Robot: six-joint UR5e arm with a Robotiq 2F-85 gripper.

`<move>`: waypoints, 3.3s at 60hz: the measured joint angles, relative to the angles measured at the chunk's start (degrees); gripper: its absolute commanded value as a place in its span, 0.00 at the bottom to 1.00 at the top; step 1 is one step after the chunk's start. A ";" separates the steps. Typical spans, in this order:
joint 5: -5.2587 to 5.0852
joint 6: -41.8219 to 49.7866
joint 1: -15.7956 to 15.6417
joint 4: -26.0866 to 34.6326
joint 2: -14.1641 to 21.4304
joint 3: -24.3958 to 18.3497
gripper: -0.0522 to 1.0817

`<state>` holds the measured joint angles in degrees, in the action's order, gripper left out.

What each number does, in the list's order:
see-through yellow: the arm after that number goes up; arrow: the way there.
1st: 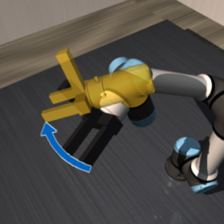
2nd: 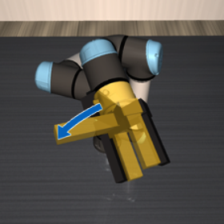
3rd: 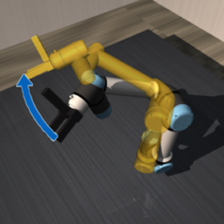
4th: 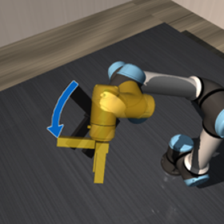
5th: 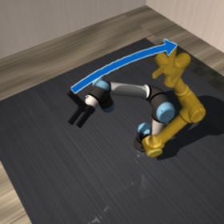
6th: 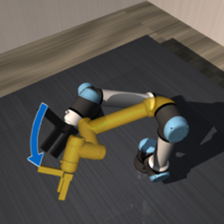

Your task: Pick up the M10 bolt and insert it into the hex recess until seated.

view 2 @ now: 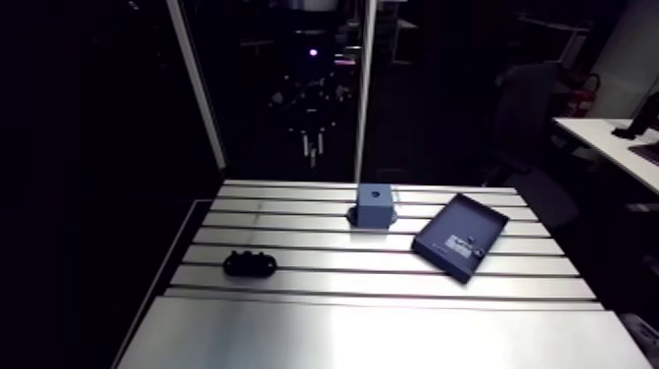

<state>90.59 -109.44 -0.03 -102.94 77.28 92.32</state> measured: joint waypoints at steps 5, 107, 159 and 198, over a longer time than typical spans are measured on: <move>0.22 -3.86 1.35 3.19 -0.74 -2.40 0.77; 9.62 -29.43 7.34 8.71 -15.41 -16.53 0.78; 9.40 -28.76 7.24 5.43 -16.50 -13.52 0.80; 9.38 -28.68 7.23 3.73 -16.95 -11.29 0.79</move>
<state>99.97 -138.12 7.20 -99.21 60.33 81.02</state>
